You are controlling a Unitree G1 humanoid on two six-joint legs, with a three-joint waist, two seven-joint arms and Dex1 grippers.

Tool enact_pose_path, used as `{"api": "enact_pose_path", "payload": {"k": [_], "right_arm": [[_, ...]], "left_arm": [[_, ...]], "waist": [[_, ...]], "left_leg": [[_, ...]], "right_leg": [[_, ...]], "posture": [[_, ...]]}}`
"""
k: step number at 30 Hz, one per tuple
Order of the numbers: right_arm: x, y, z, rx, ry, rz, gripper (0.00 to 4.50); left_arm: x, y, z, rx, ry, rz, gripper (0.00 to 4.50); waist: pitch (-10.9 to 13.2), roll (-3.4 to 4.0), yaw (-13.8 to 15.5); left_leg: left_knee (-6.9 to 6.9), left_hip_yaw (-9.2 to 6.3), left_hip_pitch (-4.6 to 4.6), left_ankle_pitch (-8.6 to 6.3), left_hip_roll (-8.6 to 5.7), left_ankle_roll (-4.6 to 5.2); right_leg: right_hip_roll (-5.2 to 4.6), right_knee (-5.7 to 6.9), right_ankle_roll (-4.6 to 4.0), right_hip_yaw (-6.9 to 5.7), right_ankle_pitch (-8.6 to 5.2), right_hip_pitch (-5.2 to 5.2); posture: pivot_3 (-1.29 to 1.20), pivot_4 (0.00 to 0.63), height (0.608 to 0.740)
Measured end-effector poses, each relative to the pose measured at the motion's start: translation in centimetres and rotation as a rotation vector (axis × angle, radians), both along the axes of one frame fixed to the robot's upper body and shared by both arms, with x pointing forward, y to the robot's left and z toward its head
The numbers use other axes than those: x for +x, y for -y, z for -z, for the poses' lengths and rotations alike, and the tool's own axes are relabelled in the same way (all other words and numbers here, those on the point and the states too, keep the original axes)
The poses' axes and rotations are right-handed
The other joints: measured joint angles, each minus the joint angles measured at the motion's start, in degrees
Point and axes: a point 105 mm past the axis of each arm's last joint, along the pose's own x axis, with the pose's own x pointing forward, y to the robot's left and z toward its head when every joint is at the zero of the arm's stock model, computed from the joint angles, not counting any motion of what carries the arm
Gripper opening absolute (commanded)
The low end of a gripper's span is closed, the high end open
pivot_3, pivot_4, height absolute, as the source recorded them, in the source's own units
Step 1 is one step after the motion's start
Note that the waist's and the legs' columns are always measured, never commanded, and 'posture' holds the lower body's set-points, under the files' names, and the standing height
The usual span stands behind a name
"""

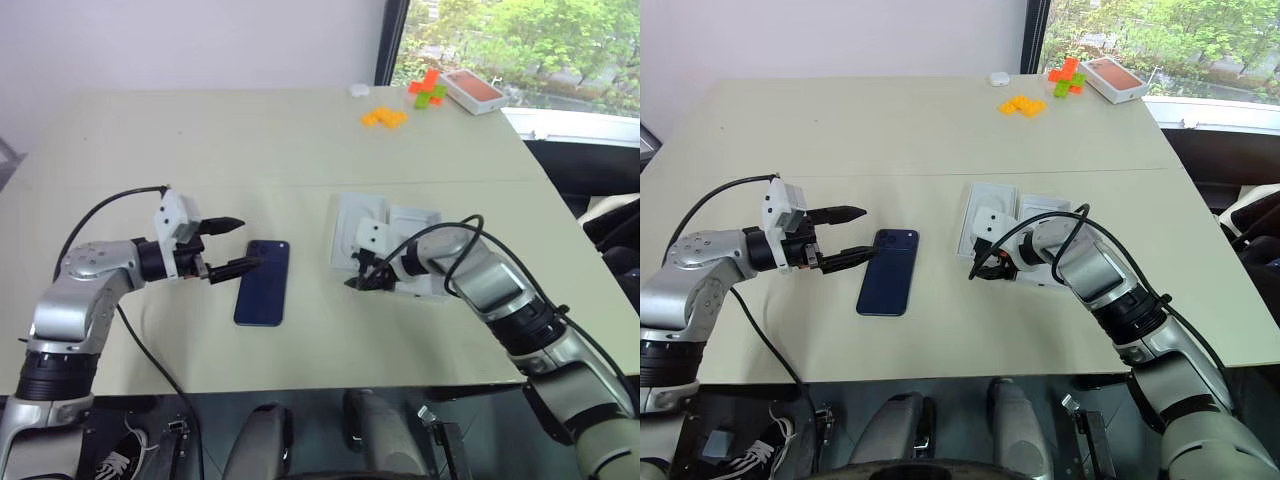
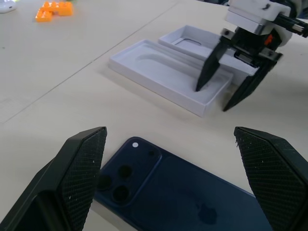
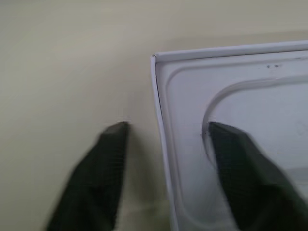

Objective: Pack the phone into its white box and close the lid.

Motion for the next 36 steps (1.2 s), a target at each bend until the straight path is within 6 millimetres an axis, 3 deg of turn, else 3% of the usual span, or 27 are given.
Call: {"api": "enact_pose_path", "payload": {"k": [1,2,14,18,22,36], "right_arm": [[0.0,-0.1,-0.1,-0.003,0.011,-0.006,0.64],[0.1,0.0,-0.2,-0.009,0.020,-0.007,0.46],[-0.5,0.1,0.0,-0.017,0.051,-0.083,0.46],[-3.0,0.9,0.0,-0.013,0.020,-0.186,0.46],[-4.1,0.6,0.0,0.005,-0.003,-0.235,0.46],[-4.2,0.6,-0.1,0.003,-0.007,-0.239,0.46]], "left_arm": [[0.0,0.0,0.0,0.000,0.000,-0.001,4.50],[0.0,0.0,0.0,0.000,0.002,-0.001,4.50],[0.0,0.1,-0.2,0.001,0.018,0.006,4.50],[0.0,0.0,-0.3,0.006,0.019,0.009,4.50],[0.0,0.0,-0.3,0.006,0.019,0.012,4.50],[-0.1,0.0,-0.3,0.005,0.018,0.014,4.50]], "waist": [[0.0,0.00,0.0],[0.0,-0.02,0.0],[0.0,-0.02,-0.1],[0.0,-0.02,0.2],[0.0,-0.02,-0.1],[0.0,-0.02,0.0]], "left_leg": [[0.00,0.00,0.00,0.00,0.00,0.00],[0.00,0.00,0.00,0.00,0.00,0.00],[0.00,0.01,0.00,0.00,0.00,0.00],[-0.01,-0.05,-0.03,0.00,0.00,0.01],[0.00,0.03,0.02,0.00,0.01,0.01],[-0.01,0.00,0.01,0.00,0.03,0.00]], "right_leg": [[0.00,0.00,0.00,0.00,0.00,0.00],[0.00,-0.01,0.00,0.00,0.00,0.00],[0.00,-0.01,0.00,0.00,0.00,0.00],[0.01,-0.02,0.02,-0.03,-0.02,0.01],[0.00,-0.03,0.03,0.01,-0.02,0.02],[0.04,-0.03,0.01,0.00,-0.03,0.02]], "posture": [[0.00,0.150,0.740],[0.00,0.150,0.740],[0.00,0.150,0.740],[0.00,0.150,0.740],[0.00,0.150,0.740],[0.00,0.150,0.740]]}}
